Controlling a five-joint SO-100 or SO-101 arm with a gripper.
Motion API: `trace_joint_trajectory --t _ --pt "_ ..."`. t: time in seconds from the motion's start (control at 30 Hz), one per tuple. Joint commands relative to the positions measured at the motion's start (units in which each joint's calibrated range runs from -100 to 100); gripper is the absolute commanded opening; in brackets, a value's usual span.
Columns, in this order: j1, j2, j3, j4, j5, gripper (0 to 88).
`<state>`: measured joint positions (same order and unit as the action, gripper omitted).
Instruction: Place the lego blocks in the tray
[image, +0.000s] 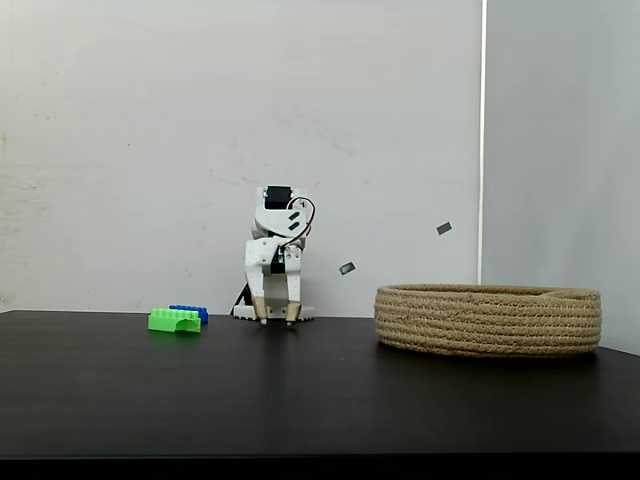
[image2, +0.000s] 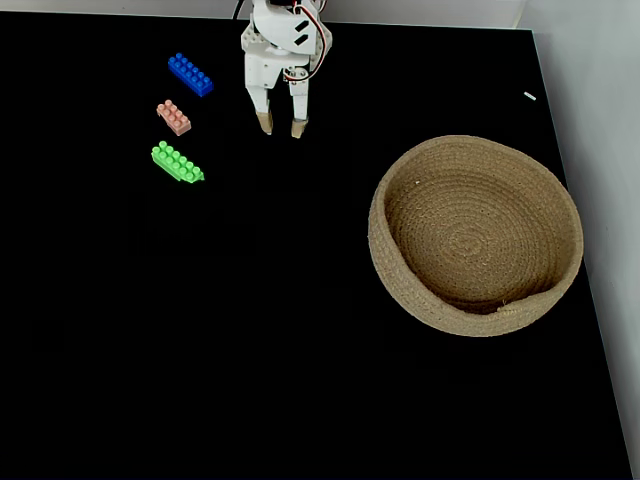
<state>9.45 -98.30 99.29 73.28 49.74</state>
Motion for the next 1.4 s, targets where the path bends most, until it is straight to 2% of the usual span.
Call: trace_joint_trajectory --t 0.0,1.37 --pt "0.0 -0.5 0.7 0.4 0.2 0.0" --pt "-0.5 -0.5 0.7 0.5 -0.5 0.0"
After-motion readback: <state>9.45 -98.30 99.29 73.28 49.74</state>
